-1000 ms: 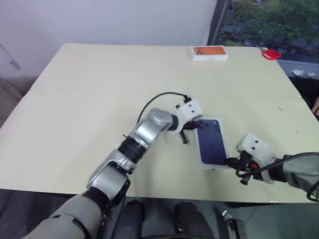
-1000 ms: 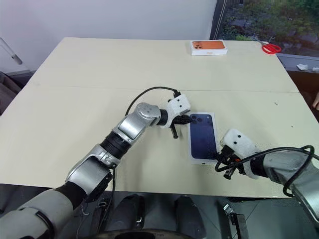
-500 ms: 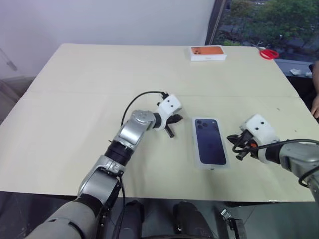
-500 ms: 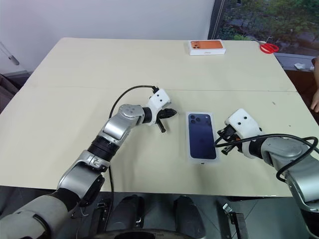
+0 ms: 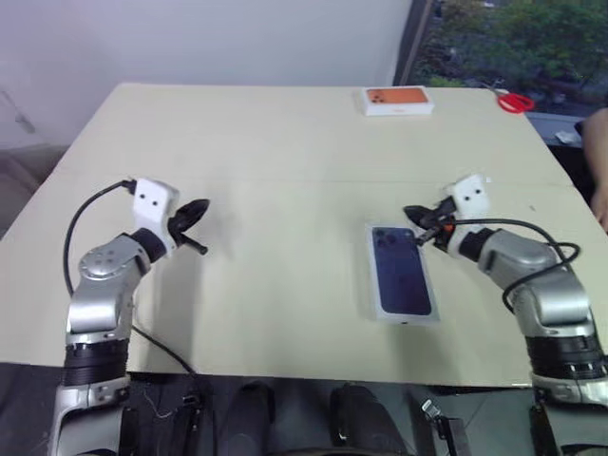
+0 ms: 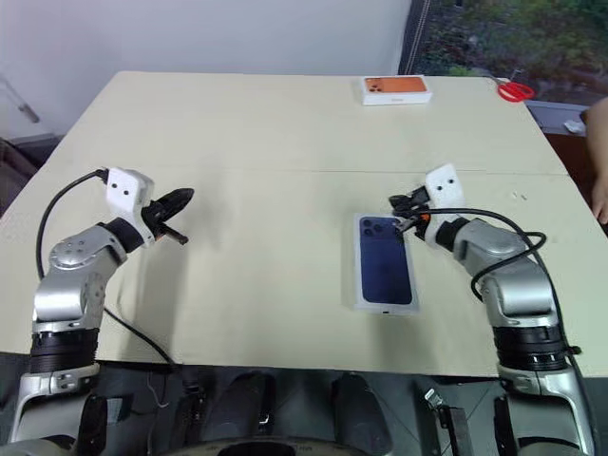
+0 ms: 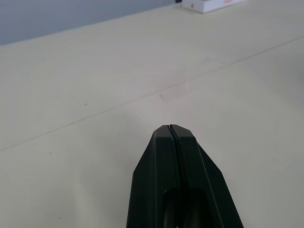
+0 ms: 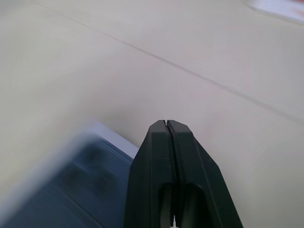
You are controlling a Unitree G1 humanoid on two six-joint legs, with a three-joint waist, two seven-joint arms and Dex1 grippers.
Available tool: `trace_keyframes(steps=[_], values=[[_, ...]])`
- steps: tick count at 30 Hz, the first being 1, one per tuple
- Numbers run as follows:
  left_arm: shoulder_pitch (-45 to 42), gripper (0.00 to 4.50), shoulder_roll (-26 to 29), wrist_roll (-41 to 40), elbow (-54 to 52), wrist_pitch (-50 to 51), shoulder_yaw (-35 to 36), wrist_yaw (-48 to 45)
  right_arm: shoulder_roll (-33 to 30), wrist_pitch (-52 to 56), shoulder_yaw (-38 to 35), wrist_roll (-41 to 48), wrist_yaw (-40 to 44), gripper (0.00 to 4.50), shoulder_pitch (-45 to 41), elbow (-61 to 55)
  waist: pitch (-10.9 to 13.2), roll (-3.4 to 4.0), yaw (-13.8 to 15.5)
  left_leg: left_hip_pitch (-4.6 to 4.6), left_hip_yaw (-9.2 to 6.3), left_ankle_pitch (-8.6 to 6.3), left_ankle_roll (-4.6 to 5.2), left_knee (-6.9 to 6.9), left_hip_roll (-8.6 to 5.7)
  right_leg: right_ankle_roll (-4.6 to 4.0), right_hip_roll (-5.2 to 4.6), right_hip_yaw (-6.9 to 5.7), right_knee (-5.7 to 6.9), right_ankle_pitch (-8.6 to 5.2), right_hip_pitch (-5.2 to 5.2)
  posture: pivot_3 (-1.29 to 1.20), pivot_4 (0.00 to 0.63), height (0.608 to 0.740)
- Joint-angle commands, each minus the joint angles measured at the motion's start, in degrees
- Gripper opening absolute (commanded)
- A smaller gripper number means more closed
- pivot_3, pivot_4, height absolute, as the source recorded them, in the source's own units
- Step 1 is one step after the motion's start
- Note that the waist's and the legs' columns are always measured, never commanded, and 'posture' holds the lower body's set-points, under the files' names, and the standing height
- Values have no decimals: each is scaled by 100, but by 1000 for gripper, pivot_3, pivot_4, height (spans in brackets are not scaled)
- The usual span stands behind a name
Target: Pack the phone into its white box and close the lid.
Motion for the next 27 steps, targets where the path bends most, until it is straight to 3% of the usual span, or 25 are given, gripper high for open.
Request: trace_keyframes(steps=[1,17,27], values=[[221,0,100,-148,-319,30,108,105,10,-261,-95,-151,-20,35,-40,112,0,0,2,3,3,0,0,2,-7,1,-8,3,-7,0,8,0,150,726],[1103,0,705,-652,-404,111,572,-14,501,-925,-295,-385,-480,35,-48,589,1,1,-173,2,0,-1,1,-16,5,5,11,3,4,3,-15,0,150,726],[1568,0,756,-904,-918,371,825,236,627,-1016,-154,-384,-324,35,-266,895,1,1,-163,1,2,-1,1,-15,6,5,8,5,2,3,-14,0,150,726]])
